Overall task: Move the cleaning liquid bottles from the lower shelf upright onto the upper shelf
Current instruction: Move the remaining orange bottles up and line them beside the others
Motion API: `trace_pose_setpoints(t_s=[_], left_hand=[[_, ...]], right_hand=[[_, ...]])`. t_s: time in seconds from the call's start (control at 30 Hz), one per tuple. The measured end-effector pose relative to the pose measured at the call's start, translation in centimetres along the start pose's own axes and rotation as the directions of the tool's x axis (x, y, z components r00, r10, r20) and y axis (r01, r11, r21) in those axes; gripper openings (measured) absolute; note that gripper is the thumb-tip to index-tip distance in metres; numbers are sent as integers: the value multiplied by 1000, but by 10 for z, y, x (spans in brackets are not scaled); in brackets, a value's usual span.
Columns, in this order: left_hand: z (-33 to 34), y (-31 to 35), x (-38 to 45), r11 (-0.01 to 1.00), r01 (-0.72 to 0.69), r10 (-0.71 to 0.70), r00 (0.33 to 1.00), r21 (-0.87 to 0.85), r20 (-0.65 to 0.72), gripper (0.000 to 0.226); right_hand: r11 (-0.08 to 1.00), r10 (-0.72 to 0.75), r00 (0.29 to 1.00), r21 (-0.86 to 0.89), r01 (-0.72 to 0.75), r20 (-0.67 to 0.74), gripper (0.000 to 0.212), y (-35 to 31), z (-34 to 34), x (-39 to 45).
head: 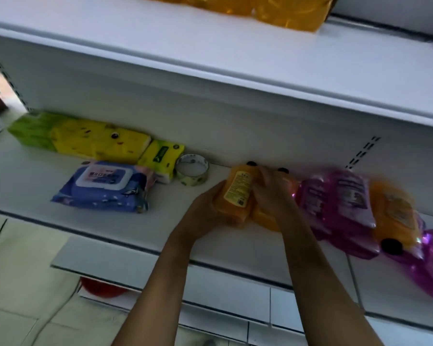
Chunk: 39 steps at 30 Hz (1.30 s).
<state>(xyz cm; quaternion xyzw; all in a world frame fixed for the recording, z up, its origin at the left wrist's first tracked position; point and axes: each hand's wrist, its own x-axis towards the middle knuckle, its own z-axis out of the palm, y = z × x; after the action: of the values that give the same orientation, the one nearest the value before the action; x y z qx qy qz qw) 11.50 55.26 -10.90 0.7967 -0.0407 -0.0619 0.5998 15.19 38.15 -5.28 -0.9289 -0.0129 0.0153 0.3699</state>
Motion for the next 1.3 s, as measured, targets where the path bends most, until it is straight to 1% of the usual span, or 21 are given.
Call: trace_pose_setpoints(t_s=[0.1, 0.17, 0.23, 0.27, 0.33, 0.37, 0.4, 0.43, 0.47, 0.57, 0.63, 0.67, 0.73, 0.8, 0.87, 0.93, 1.0, 1.07, 1.1, 1.2, 1.3], left_hand=[[-7, -2, -12, 989, -16, 19, 1000, -149, 19, 108], [-10, -4, -25, 965, -20, 35, 998, -261, 54, 101], [-8, -7, -32, 901, 21, 43, 989, -433, 138, 105], [-5, -5, -33, 862, 47, 40, 986, -504, 161, 107], [3, 5, -39, 775, 140, -35, 983, -617, 178, 91], [8, 9, -43, 703, 199, -62, 973, -683, 221, 77], [16, 17, -47, 589, 281, -96, 955, -757, 280, 69], [23, 26, -52, 489, 358, -115, 931, -795, 347, 65], [29, 36, -57, 448, 419, -74, 898, -790, 434, 67], [38, 69, -79, 654, 357, 149, 803, -667, 577, 77], [38, 96, -87, 833, 186, 239, 728, -521, 643, 68], [38, 105, -91, 874, 102, 275, 702, -475, 657, 66], [38, 112, -100, 886, 10, 353, 634, -464, 688, 67], [41, 114, -109, 889, -13, 382, 574, -458, 724, 66], [41, 117, -116, 874, -58, 446, 488, -483, 750, 62], [40, 117, -123, 850, -56, 498, 409, -524, 765, 67], [40, 118, -129, 859, 2, 468, 405, -512, 786, 85], [42, 112, -136, 874, 30, 431, 416, -486, 801, 98], [42, 108, -140, 883, 3, 427, 411, -469, 805, 102], [38, 104, -145, 904, -148, 425, 411, -401, 807, 112], [31, 104, -144, 904, -183, 427, 437, -386, 792, 119]], right_hand=[[942, 50, 998, 335, -36, -35, 42, -12, -6, -17], [839, 90, 993, 543, -36, -74, 48, -17, -11, -37], [698, 110, 984, 716, 26, -143, 54, -19, -14, -62], [667, 111, 976, 742, 67, -187, 59, -21, -16, -75], [696, 84, 952, 701, 156, -295, 72, -24, -17, -97], [715, 75, 942, 676, 178, -327, 76, -26, -19, -107], [722, 77, 938, 668, 182, -339, 77, -28, -21, -118], [716, 73, 937, 672, 188, -340, 77, -30, -24, -128], [703, 73, 939, 686, 191, -337, 79, -31, -28, -138], [569, 185, 913, 797, 201, -363, 86, -33, -46, -172], [522, 260, 862, 815, 253, -435, 92, -36, -60, -194], [513, 296, 828, 811, 282, -476, 96, -38, -64, -205], [495, 382, 749, 804, 329, -542, 110, -37, -70, -226], [479, 451, 679, 799, 364, -579, 113, -35, -71, -245], [525, 514, 586, 770, 362, -626, 105, -35, -68, -262], [634, 559, 474, 719, 285, -681, 89, -40, -67, -274], [664, 583, 419, 705, 249, -696, 82, -42, -62, -281], [661, 600, 397, 710, 242, -694, 81, -45, -54, -283], [664, 595, 401, 707, 244, -697, 79, -47, -50, -283], [654, 553, 474, 710, 262, -685, 66, -56, -38, -278], [649, 536, 536, 724, 233, -652, 63, -65, -35, -274]])
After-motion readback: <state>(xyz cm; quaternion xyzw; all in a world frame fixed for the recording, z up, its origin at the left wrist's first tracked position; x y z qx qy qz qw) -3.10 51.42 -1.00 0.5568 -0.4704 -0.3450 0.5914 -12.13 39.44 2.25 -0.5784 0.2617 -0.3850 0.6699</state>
